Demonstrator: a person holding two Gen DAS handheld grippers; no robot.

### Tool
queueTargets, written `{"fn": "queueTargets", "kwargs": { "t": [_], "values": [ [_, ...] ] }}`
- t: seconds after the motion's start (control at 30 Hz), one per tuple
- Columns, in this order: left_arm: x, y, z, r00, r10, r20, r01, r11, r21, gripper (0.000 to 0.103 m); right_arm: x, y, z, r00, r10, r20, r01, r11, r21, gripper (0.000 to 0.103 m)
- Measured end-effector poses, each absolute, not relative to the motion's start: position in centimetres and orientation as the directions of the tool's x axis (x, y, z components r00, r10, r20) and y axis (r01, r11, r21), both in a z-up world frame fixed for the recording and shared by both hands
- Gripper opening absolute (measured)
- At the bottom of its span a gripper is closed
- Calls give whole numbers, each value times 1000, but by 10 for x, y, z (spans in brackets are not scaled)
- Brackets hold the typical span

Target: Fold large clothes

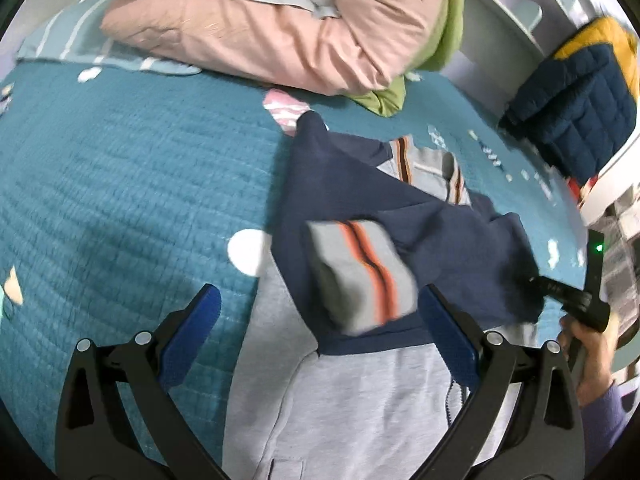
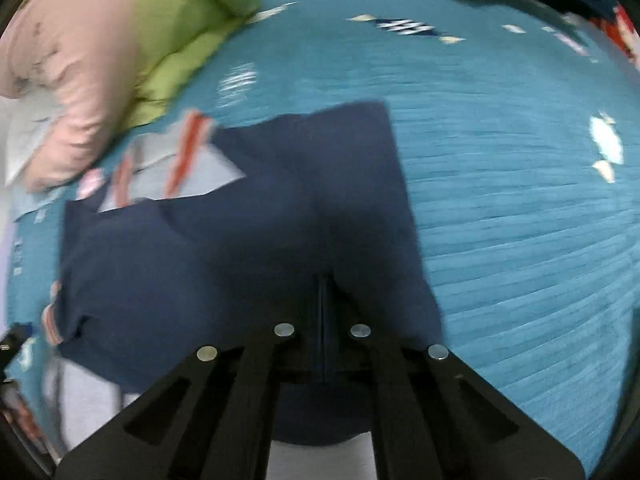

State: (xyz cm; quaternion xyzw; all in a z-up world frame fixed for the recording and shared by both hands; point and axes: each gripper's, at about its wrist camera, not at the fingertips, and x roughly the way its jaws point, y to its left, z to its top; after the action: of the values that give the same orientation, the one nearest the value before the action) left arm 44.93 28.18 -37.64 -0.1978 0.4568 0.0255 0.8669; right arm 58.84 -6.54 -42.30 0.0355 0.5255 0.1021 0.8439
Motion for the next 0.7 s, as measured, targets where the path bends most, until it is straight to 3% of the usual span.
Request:
{"fn": "queueTargets", "kwargs": {
  "t": [0.13,0.2,0.37,0.57,0.63,0.7],
  "values": [
    [471,269,-381,553,-120,-824,-218,935,-281,98,596,-82,-436,389,281,-877,-107,960,260,0],
    [482,264,-382,543,-135,-829,-203,937,-285,98,592,-73,-426,389,272,-880,-154,961,229,5],
    [504,245,-377,524,-181,-832,-131,948,-289,98,582,-77,-390,429,387,-816,-203,922,331,6],
    [543,256,-374,494,-107,-863,-144,969,-203,98,603,-90,-405,365,381,-849,-176,924,339,4],
    [555,276,-373,495,-102,-863,-190,956,-222,98,611,-94,-388,408,376,-832,-167,926,337,14],
    [572,296,-378,477,-112,-871,-240,937,-252,98,627,-95,-379,425,377,-823,-151,926,346,34]
  ]
}}
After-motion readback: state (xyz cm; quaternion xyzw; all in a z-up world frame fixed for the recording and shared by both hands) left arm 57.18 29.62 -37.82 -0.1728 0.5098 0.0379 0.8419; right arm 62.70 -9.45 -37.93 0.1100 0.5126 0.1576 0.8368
